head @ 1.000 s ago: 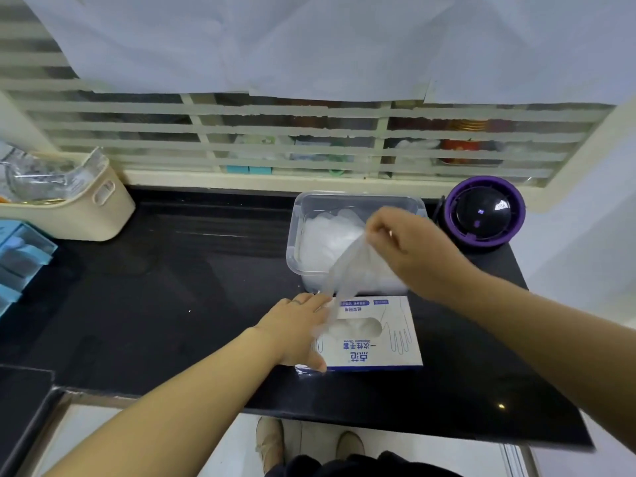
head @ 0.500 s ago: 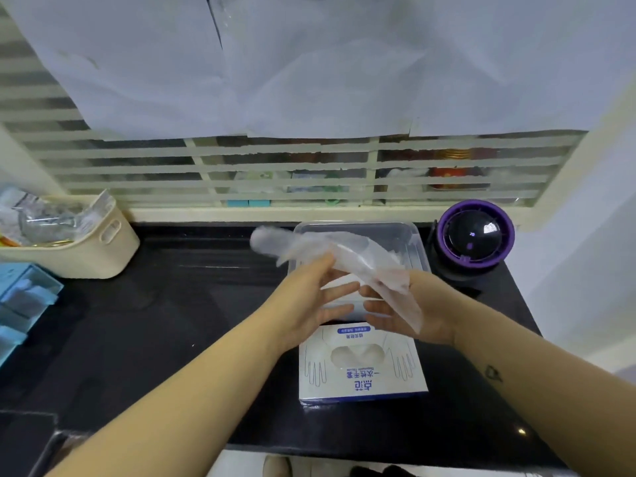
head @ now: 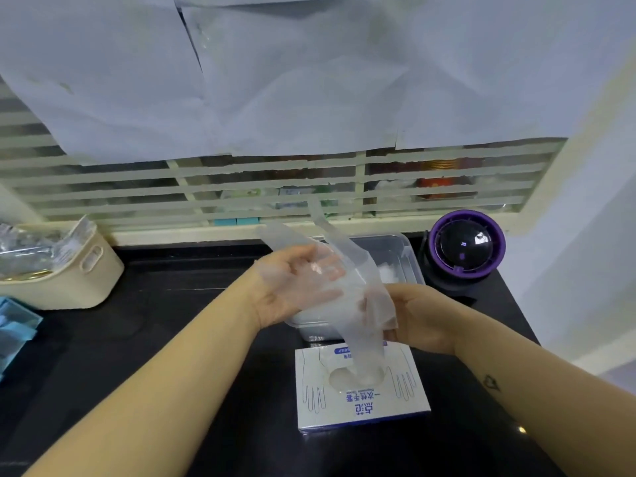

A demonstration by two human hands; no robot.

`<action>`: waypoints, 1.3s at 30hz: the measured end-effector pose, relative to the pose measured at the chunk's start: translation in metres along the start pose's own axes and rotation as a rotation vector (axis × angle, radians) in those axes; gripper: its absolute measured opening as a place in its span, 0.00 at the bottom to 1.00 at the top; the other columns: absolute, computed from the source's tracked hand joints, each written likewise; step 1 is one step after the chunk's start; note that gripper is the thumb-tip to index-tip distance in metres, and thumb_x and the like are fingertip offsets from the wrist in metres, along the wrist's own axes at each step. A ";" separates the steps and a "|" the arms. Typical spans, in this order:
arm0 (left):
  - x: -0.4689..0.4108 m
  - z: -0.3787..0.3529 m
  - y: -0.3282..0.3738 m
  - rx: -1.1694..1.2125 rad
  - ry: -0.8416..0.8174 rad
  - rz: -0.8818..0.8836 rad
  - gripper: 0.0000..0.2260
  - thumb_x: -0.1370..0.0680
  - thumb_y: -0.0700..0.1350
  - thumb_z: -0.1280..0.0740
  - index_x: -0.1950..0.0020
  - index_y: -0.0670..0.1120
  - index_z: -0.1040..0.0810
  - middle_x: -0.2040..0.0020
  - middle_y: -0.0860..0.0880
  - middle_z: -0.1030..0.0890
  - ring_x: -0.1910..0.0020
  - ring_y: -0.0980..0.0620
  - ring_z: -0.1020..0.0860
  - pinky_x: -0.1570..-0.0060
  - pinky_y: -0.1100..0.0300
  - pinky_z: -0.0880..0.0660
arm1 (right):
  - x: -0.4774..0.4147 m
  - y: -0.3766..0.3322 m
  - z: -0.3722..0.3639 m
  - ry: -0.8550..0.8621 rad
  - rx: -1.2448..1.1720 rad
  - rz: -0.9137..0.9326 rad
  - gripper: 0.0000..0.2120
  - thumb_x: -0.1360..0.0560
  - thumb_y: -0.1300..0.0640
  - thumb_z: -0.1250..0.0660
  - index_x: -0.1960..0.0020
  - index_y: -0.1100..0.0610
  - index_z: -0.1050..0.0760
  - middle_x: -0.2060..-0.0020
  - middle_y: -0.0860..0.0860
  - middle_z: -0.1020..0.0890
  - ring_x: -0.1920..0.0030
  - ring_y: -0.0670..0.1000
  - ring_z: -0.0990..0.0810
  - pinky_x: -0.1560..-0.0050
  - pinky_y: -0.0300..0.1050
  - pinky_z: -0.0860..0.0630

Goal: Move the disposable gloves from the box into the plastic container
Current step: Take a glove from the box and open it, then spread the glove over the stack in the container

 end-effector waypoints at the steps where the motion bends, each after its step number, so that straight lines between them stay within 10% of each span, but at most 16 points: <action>1: -0.002 0.001 -0.001 -0.001 0.034 0.022 0.10 0.18 0.42 0.40 0.45 0.39 0.23 0.48 0.39 0.16 0.45 0.40 0.20 0.47 0.42 0.25 | -0.002 0.003 0.001 0.004 0.024 -0.021 0.11 0.21 0.58 0.40 0.49 0.60 0.19 0.56 0.55 0.18 0.52 0.54 0.21 0.44 0.51 0.23; 4: -0.003 0.003 0.001 0.034 0.079 0.043 0.14 0.16 0.43 0.44 0.40 0.38 0.23 0.40 0.37 0.20 0.39 0.38 0.24 0.41 0.40 0.29 | -0.007 -0.004 0.020 0.220 0.083 0.047 0.13 0.20 0.52 0.39 0.42 0.58 0.22 0.45 0.57 0.19 0.46 0.57 0.20 0.43 0.53 0.22; 7: -0.003 0.007 0.006 0.054 0.079 0.050 0.15 0.16 0.45 0.46 0.40 0.39 0.23 0.38 0.36 0.21 0.38 0.37 0.24 0.42 0.40 0.28 | 0.018 -0.052 0.031 0.517 0.370 0.497 0.11 0.22 0.50 0.37 0.40 0.48 0.29 0.42 0.48 0.23 0.44 0.46 0.23 0.47 0.40 0.25; 13: 0.000 -0.004 0.011 0.115 0.057 0.057 0.18 0.15 0.46 0.49 0.46 0.36 0.23 0.49 0.32 0.18 0.56 0.36 0.17 0.54 0.40 0.25 | 0.007 -0.058 -0.016 0.382 1.141 0.620 0.28 0.25 0.59 0.31 0.28 0.44 0.35 0.26 0.43 0.42 0.27 0.45 0.43 0.34 0.35 0.41; 19: -0.001 0.006 0.017 0.074 0.106 0.030 0.16 0.16 0.45 0.48 0.42 0.39 0.24 0.52 0.34 0.17 0.54 0.35 0.18 0.54 0.41 0.26 | 0.002 -0.077 0.003 0.567 1.004 0.833 0.14 0.26 0.65 0.31 0.41 0.56 0.21 0.51 0.46 0.20 0.55 0.34 0.26 0.51 0.24 0.30; 27: -0.008 0.022 0.015 0.032 0.096 0.058 0.16 0.18 0.44 0.44 0.39 0.38 0.23 0.43 0.34 0.19 0.47 0.36 0.18 0.51 0.40 0.21 | -0.006 -0.077 0.042 0.575 0.471 0.604 0.04 0.24 0.61 0.32 0.53 0.53 0.21 0.60 0.48 0.18 0.59 0.44 0.21 0.58 0.31 0.24; 32: -0.008 0.045 0.031 -0.186 0.167 0.047 0.13 0.18 0.44 0.40 0.37 0.42 0.22 0.42 0.39 0.18 0.46 0.40 0.18 0.48 0.43 0.21 | -0.021 -0.059 0.060 0.488 -0.125 0.345 0.06 0.24 0.60 0.32 0.48 0.57 0.20 0.54 0.53 0.16 0.47 0.54 0.20 0.35 0.56 0.29; 37: 0.012 0.067 0.106 -0.450 0.608 -0.605 0.10 0.19 0.42 0.37 0.39 0.49 0.24 0.48 0.49 0.20 0.53 0.56 0.22 0.47 0.55 0.24 | -0.008 -0.096 0.062 0.557 0.086 0.501 0.04 0.23 0.58 0.33 0.50 0.53 0.21 0.53 0.52 0.17 0.49 0.53 0.19 0.47 0.46 0.22; 39: 0.030 0.038 0.121 -0.616 0.526 -0.832 0.06 0.20 0.41 0.37 0.49 0.51 0.22 0.55 0.54 0.19 0.58 0.59 0.22 0.49 0.57 0.25 | -0.002 -0.113 0.055 0.537 0.159 0.598 0.04 0.24 0.58 0.33 0.49 0.54 0.21 0.57 0.49 0.17 0.54 0.50 0.19 0.54 0.42 0.22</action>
Point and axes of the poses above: each hand's wrist, its own x-axis away from the middle knuckle, its own z-axis out of the back of the hand, y = z × x, the point moved 8 cm from there along -x, towards the middle knuckle
